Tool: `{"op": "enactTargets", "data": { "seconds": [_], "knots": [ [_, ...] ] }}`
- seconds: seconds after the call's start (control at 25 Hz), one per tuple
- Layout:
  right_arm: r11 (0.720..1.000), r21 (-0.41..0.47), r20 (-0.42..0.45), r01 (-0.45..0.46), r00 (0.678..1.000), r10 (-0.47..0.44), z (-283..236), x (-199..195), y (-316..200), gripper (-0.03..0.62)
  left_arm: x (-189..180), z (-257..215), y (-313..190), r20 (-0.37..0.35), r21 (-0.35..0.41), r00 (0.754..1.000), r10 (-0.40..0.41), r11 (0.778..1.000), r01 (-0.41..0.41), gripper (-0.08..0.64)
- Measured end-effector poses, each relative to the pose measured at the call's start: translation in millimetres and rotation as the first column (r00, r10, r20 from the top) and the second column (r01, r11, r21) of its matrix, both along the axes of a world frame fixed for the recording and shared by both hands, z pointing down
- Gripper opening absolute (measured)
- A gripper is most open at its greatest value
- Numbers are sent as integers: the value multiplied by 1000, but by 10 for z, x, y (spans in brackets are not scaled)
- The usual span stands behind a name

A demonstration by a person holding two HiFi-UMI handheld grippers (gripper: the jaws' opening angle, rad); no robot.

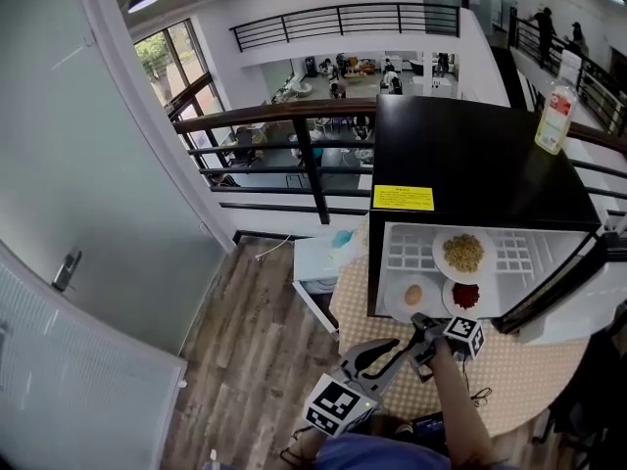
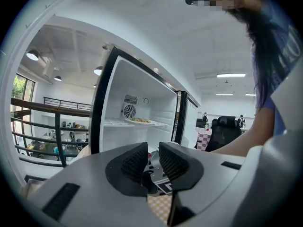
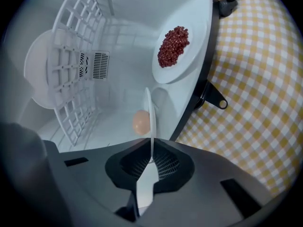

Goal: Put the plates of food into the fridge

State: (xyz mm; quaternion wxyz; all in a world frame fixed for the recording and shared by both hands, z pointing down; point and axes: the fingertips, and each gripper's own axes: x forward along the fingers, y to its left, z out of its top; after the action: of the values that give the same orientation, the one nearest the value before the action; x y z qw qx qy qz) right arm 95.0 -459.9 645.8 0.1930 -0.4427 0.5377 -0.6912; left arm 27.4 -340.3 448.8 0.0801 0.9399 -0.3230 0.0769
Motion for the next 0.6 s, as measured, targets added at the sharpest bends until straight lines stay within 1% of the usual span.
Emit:
{"op": "enactTargets", "data": {
  "seconds": [0.28,0.6],
  "knots": [
    [996,-9,-36,-94,995,93,100,22,-251,26,-75,26,-137,-3,-5,999,54,999,-54,83],
    [990,-14,-80,-141,987,139,159,31,-482,28,-263,21,-256,3,0,998,62,998,-62,83]
  ]
}}
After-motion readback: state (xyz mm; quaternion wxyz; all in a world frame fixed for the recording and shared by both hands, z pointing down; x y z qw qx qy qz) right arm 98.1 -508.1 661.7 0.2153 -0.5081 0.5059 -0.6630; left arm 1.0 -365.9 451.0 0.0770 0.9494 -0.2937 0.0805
